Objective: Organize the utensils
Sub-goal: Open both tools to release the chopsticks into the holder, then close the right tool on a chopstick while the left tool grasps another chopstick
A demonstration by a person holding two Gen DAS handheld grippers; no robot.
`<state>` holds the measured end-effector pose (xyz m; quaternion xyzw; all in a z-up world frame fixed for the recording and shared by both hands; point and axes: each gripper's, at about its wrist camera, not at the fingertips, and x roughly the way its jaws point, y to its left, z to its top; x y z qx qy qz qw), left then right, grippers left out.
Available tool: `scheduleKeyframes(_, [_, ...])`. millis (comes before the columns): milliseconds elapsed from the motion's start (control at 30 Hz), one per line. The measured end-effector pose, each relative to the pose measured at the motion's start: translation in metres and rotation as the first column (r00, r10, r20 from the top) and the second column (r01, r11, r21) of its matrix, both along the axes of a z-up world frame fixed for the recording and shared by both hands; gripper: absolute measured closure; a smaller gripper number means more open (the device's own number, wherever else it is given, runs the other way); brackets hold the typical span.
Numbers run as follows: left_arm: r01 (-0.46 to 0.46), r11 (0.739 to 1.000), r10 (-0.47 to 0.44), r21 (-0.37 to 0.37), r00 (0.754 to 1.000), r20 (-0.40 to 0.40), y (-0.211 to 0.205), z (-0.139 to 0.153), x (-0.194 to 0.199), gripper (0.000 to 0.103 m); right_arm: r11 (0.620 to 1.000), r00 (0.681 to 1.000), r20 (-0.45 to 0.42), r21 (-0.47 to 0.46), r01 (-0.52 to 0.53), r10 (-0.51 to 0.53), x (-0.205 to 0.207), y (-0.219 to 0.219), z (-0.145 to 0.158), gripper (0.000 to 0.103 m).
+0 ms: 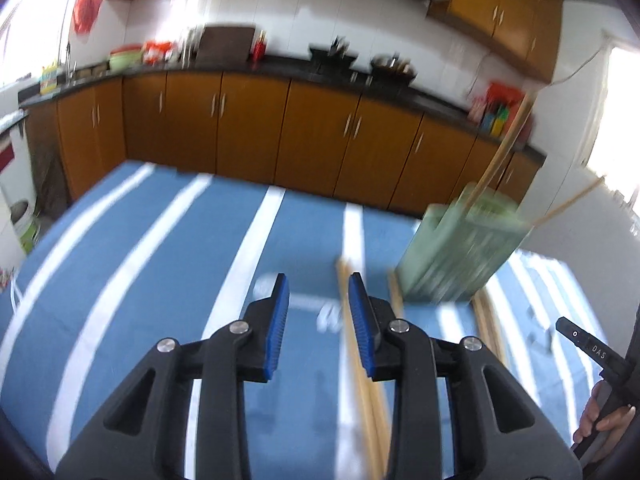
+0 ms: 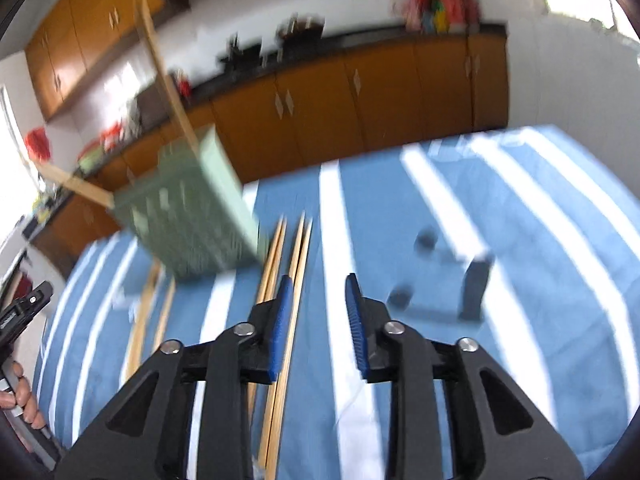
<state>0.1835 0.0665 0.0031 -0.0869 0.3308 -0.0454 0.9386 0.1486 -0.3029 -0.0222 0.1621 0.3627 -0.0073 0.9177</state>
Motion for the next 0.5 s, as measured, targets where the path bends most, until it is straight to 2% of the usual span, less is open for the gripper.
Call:
scheduleKeyframes(200, [0.011,0.999,-0.007,0.039,0.995,-0.101,0.001,-0.04,-0.005,0.071,0.997,0.991,-0.108,-0.013,-0.078,0.076,0.007,0.029,-0.034,0.083])
scheduleKeyframes(500, [0.052,0.997,-0.045,0.052,0.99,-0.137,-0.014,-0.052,-0.006,0.071,0.992,0.983,-0.149,-0.055,-0.112,0.103,0.014,0.039,-0.046,0.085])
